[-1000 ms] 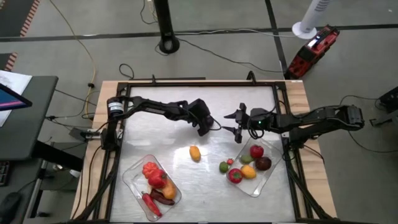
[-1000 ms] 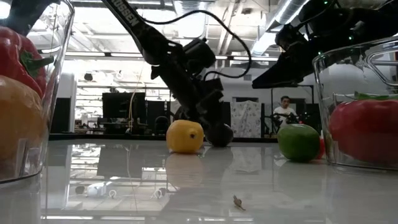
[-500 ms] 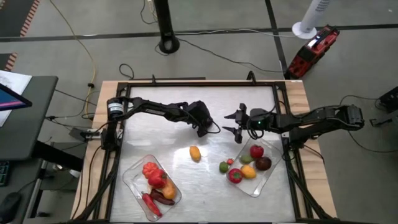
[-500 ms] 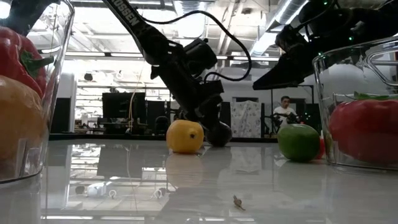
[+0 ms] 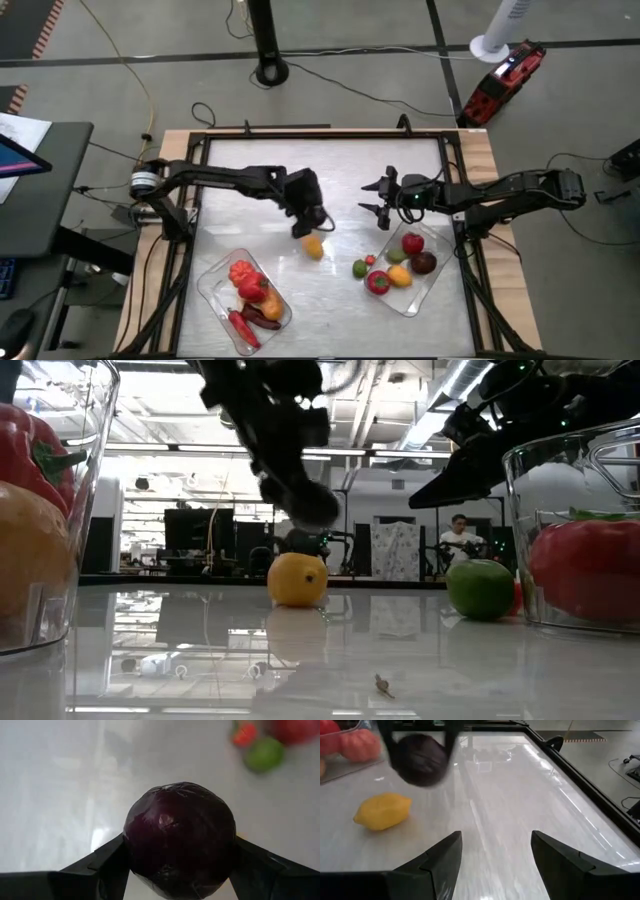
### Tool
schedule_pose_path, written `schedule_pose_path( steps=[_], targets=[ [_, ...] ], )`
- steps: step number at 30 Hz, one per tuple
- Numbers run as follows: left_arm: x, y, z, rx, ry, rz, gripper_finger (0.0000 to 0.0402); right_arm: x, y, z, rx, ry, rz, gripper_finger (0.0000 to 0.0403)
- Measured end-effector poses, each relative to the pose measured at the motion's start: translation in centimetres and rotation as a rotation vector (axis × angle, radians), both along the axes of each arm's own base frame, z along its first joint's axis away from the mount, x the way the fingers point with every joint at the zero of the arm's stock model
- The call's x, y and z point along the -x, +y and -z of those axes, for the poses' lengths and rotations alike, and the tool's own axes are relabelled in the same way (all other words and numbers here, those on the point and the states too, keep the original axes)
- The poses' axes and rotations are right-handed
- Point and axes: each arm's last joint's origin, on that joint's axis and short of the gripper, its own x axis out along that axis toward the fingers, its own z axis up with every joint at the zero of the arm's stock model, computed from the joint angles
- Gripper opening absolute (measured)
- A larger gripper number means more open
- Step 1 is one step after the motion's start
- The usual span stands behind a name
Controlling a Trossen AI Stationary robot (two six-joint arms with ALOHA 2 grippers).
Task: Sort produce into baskets
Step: Put the passion fruit into the left transparent bin
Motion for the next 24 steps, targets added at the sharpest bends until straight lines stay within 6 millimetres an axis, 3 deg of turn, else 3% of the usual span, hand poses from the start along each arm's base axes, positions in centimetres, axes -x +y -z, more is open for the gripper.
schedule_pose_path(
  steps=[14, 24],
  targets=[
    [6.2, -8.8, -5.7, 0.194, 0.127, 0.057, 0.0259, 0.0, 0.2, 0.0, -0.001, -0.004, -0.008, 0.0266],
    [10.2, -12.6, -5.5, 0.147, 0.402, -0.137, 0.0259, 0.0, 0.2, 0.0, -0.013, 0.000, -0.010, 0.0266]
  ],
)
